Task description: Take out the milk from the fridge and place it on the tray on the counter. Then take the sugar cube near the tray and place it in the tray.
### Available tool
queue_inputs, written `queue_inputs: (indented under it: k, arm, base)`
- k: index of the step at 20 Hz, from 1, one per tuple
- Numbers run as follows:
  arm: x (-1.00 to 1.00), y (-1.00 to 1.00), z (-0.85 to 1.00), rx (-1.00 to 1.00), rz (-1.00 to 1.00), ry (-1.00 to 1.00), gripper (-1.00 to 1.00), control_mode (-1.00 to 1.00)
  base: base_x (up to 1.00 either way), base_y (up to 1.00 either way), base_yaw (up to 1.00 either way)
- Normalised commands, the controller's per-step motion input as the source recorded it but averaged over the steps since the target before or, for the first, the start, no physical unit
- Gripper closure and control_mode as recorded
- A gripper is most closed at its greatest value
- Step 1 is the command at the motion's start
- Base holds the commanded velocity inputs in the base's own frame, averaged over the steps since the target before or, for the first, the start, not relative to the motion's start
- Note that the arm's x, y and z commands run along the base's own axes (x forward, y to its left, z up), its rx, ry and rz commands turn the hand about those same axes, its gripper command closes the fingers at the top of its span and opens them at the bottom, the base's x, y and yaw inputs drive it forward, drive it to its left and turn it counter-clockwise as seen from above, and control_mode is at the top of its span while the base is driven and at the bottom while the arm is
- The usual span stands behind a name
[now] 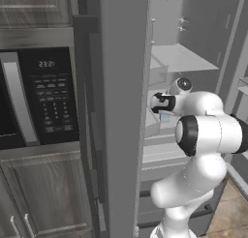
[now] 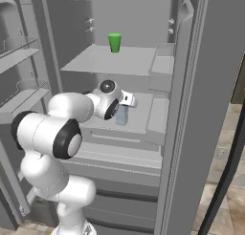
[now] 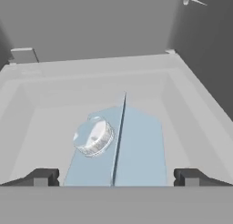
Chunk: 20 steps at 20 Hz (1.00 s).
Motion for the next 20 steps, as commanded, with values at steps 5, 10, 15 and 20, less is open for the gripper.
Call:
queue_inputs:
  k: [5, 10, 15, 20]
  arm:
    - [0.20, 0.00, -0.17, 0.00, 0.00, 0.00, 1.00, -1.00]
    - [0.06, 0.00, -0.13, 0.00, 0.00, -0.01, 1.00, -1.00]
    - [-0.05, 0.00, 0.00, 0.00, 0.00, -0.08, 1.00, -1.00]
    - [-0.52, -0.02, 0.11, 0.03, -0.02, -0.13, 1.00, -1.00]
  base:
    - [0.00, 0.00, 0.00]
    - [0.00, 0.00, 0.00]
    - [0.00, 0.00, 0.00]
    - [0.00, 0.00, 0.00]
